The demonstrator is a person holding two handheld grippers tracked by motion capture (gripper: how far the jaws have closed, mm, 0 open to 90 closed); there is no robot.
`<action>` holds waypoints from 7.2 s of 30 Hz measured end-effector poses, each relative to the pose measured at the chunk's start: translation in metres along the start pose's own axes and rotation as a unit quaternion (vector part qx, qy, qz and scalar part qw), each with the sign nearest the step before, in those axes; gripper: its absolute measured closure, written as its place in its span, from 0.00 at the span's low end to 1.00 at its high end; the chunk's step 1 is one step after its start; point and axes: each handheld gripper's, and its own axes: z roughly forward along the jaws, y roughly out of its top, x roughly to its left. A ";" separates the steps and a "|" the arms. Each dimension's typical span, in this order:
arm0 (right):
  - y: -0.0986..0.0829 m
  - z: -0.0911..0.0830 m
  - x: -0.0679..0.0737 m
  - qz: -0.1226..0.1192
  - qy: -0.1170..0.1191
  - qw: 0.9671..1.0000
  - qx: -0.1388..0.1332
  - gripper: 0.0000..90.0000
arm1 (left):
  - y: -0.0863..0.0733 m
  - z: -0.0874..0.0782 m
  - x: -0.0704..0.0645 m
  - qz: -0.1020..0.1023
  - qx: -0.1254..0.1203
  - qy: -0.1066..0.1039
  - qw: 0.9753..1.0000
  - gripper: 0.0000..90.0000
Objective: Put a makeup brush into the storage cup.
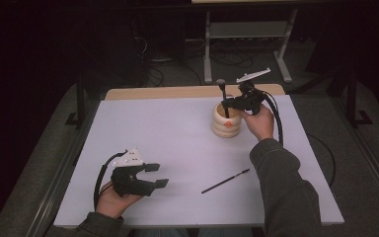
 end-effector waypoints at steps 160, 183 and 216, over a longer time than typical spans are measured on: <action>-0.114 -0.072 0.067 -0.061 0.027 0.997 -0.026 0.30 | 0.060 0.117 -0.042 0.063 0.124 -0.048 0.989 0.55; -0.118 -0.070 0.066 -0.054 0.029 0.998 -0.023 0.30 | 0.061 0.157 -0.053 0.086 0.190 -0.036 0.977 0.73; -0.117 -0.068 0.069 -0.056 0.042 0.997 -0.028 0.32 | 0.057 0.174 -0.060 0.086 0.224 -0.020 0.971 0.88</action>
